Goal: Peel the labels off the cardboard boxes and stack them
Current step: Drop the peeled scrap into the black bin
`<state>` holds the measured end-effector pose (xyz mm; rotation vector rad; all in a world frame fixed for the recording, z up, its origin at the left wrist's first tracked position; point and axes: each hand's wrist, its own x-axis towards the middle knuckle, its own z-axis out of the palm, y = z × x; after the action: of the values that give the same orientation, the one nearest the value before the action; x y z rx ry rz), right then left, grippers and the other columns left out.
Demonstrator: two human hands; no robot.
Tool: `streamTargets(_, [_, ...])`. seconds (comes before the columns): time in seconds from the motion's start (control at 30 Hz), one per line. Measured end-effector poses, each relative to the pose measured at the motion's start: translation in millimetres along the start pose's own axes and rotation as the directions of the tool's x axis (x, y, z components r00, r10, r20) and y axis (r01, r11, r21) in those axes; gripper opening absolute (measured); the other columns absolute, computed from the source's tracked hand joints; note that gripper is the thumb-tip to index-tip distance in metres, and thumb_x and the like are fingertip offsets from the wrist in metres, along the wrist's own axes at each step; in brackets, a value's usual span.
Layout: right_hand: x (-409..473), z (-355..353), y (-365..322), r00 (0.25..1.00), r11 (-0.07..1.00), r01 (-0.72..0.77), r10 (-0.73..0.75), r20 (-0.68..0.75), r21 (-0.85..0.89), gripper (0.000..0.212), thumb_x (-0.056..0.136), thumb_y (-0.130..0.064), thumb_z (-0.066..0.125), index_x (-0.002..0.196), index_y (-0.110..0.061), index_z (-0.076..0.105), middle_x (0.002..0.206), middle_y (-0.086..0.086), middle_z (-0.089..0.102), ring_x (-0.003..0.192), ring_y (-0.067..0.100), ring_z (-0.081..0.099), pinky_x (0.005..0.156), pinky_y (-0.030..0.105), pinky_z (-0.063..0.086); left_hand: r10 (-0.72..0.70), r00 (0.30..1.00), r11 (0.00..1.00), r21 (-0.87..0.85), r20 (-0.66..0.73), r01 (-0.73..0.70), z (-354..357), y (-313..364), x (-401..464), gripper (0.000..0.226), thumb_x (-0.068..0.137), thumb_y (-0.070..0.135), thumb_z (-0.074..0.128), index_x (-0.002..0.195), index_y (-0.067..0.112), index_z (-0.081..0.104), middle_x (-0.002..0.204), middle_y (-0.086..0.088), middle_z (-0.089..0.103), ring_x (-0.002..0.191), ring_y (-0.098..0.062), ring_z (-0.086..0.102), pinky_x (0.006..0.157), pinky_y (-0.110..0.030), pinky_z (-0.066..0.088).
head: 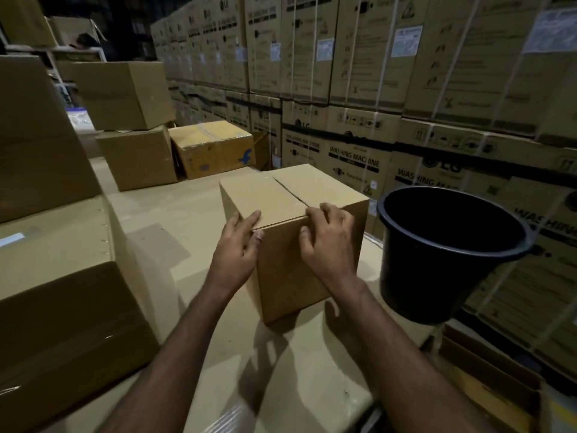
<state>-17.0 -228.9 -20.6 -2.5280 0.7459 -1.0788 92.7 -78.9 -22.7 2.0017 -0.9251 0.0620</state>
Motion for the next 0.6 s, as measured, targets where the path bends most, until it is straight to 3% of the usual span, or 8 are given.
streamTargets(0.13, [16.8,10.8,25.5,0.996,0.994,-0.073,0.069,0.05,0.078,0.053,0.1,-0.049,0.043,0.145,-0.022,0.039,0.16,0.005,0.026,0.147,0.027,0.016,0.114,0.044,0.029,0.005,0.999,1.0,0.004,0.042,-0.006,22.1,12.8,16.2,0.045,0.105,0.036,0.041,0.151,0.037,0.039,0.165,-0.012,0.016,0.151,-0.029,0.02,0.117,-0.04,0.027])
streamTargets(0.27, [47.4,17.7,41.8,0.982,0.974,-0.184,0.175,0.074,0.132,0.064,0.099,-0.059,0.034,0.149,-0.02,0.034,0.164,0.005,0.016,0.15,0.028,0.01,0.115,0.047,0.027,-0.009,0.994,0.998,-0.064,0.108,0.016,45.6,16.5,43.2,0.049,0.107,0.041,0.033,0.155,0.037,0.028,0.167,-0.01,0.009,0.153,-0.028,0.014,0.121,-0.044,0.023])
streamTargets(0.33, [63.2,22.3,53.4,0.974,0.962,-0.223,0.214,0.068,0.161,0.066,0.099,-0.058,0.037,0.151,-0.018,0.031,0.165,0.004,0.01,0.151,0.029,0.009,0.115,0.048,0.028,-0.005,0.991,0.995,-0.097,0.133,0.018,59.7,20.4,55.8,0.051,0.107,0.04,0.034,0.157,0.037,0.023,0.168,-0.005,0.006,0.152,-0.028,0.015,0.119,-0.051,0.029])
streamTargets(0.43, [79.8,31.1,66.9,0.967,0.945,-0.255,0.251,0.045,0.207,0.064,0.099,-0.053,0.043,0.15,-0.017,0.03,0.166,0.004,0.006,0.151,0.03,0.008,0.115,0.049,0.031,-0.005,0.993,0.998,-0.058,0.119,0.012,76.1,28.1,69.4,0.055,0.108,0.023,0.037,0.159,0.034,0.019,0.168,-0.005,0.004,0.153,-0.026,0.015,0.12,-0.041,0.027])
streamTargets(0.6, [96.9,40.7,80.1,0.951,0.911,-0.287,0.309,-0.029,0.297,0.059,0.098,-0.045,0.048,0.148,-0.017,0.033,0.166,0.003,0.007,0.151,0.028,0.008,0.114,0.045,0.031,-0.016,0.988,0.996,-0.084,0.154,0.03,89.9,30.3,90.4,0.058,0.107,0.014,0.037,0.158,0.035,0.02,0.168,-0.004,0.004,0.152,-0.025,0.015,0.119,-0.045,0.032])
